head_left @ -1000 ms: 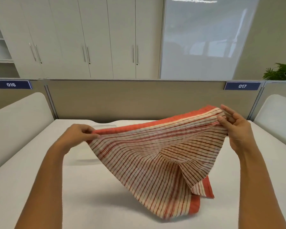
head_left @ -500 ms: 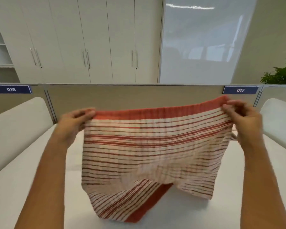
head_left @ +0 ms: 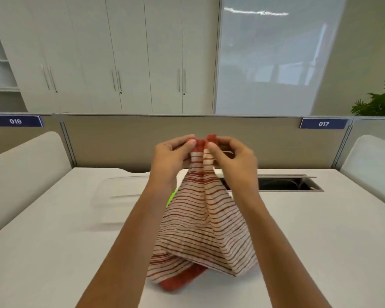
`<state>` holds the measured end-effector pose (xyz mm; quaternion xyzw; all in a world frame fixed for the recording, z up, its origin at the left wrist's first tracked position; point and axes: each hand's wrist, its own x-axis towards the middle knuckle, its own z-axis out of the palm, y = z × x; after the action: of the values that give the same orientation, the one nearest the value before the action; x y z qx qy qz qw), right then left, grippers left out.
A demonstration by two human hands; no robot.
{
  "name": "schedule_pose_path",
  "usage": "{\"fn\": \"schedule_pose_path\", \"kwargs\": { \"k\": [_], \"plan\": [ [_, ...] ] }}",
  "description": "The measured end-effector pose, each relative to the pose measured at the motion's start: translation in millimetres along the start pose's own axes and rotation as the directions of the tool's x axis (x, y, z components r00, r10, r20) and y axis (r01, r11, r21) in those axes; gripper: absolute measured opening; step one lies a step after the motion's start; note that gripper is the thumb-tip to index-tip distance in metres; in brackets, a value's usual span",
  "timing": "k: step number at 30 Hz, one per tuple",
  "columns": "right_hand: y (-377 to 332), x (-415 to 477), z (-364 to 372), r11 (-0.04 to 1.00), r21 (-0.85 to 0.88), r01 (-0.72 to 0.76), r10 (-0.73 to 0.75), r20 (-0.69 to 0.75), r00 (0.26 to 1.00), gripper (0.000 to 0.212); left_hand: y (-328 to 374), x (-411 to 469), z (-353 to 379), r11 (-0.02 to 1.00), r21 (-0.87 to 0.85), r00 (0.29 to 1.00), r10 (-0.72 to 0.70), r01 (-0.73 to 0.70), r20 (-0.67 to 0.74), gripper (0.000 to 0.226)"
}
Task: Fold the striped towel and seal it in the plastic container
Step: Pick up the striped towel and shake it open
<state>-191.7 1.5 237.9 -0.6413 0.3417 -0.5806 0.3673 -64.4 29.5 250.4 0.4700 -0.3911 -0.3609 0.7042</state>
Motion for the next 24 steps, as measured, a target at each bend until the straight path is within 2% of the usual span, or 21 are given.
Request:
{"fn": "schedule_pose_path", "kwargs": {
  "k": [5, 8, 11, 18, 22, 24],
  "plan": [
    [-1, -12, 16, 0.964, -0.178, 0.198, -0.209, -0.042, 0.977, 0.014, -1, -4, 5, 0.999, 0.034, 1.0, -0.001, 0.002, -0.031, 0.021],
    [1, -17, 21, 0.872, -0.346, 0.346, -0.38, -0.034, 0.924, 0.021, -1, -4, 4, 0.999, 0.021, 0.999, -0.023, 0.024, -0.044, 0.017],
    [3, -19, 23, 0.788, -0.451, 0.418, -0.48, -0.025, 0.877, 0.024, -1, -5, 4, 1.0, -0.007, 0.998, -0.03, 0.03, -0.061, 0.015],
    [1, -20, 22, 0.772, -0.484, 0.412, -0.515, -0.097, 0.852, 0.021, -1, -10, 7, 0.999, -0.051, 0.993, -0.018, 0.012, -0.117, 0.013],
    [1, -23, 25, 0.728, -0.519, 0.449, -0.531, -0.013, 0.847, 0.022, 2, -12, 10, 0.996, -0.09, 0.994, -0.013, 0.003, -0.11, 0.013],
    [0, -23, 28, 0.705, -0.543, 0.456, -0.531, 0.022, 0.847, 0.022, 2, -13, 13, 0.998, -0.058, 0.991, 0.015, -0.023, -0.134, 0.012]
  ]
}}
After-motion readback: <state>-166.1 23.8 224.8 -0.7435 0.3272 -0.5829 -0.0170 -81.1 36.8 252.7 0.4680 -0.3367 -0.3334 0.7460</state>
